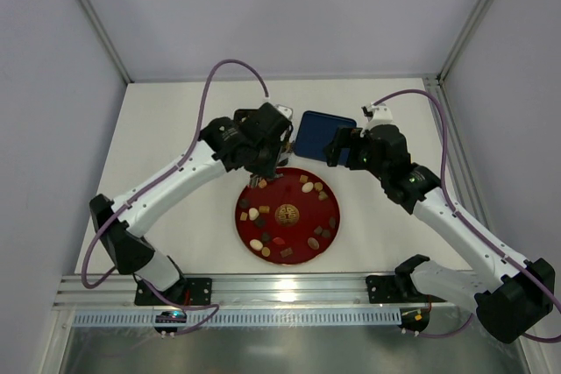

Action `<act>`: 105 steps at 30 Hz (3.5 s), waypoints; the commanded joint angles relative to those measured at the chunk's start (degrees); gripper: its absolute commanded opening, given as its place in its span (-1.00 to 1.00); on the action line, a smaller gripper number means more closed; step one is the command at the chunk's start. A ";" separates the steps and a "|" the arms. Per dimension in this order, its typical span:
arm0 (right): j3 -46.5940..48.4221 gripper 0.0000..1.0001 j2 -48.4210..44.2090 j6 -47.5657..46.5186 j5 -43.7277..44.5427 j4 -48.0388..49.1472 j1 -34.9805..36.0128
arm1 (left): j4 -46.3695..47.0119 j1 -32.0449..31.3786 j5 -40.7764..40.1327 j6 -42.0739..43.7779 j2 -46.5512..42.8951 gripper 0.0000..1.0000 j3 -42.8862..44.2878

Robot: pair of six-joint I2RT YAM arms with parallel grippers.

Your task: Pack the chocolate

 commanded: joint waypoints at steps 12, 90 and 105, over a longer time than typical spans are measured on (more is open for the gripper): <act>0.61 0.99 -0.88 0.02 0.08 1.00 0.10 | 5.09 13.71 -4.10 7.38 15.55 -0.65 17.91; 0.43 1.00 -0.88 0.55 -0.18 1.09 0.01 | 3.69 14.68 0.12 9.32 18.48 -0.25 22.06; 1.92 1.00 -1.23 -0.59 2.89 -0.75 0.01 | 2.37 2.47 4.08 3.70 1.24 -0.24 2.82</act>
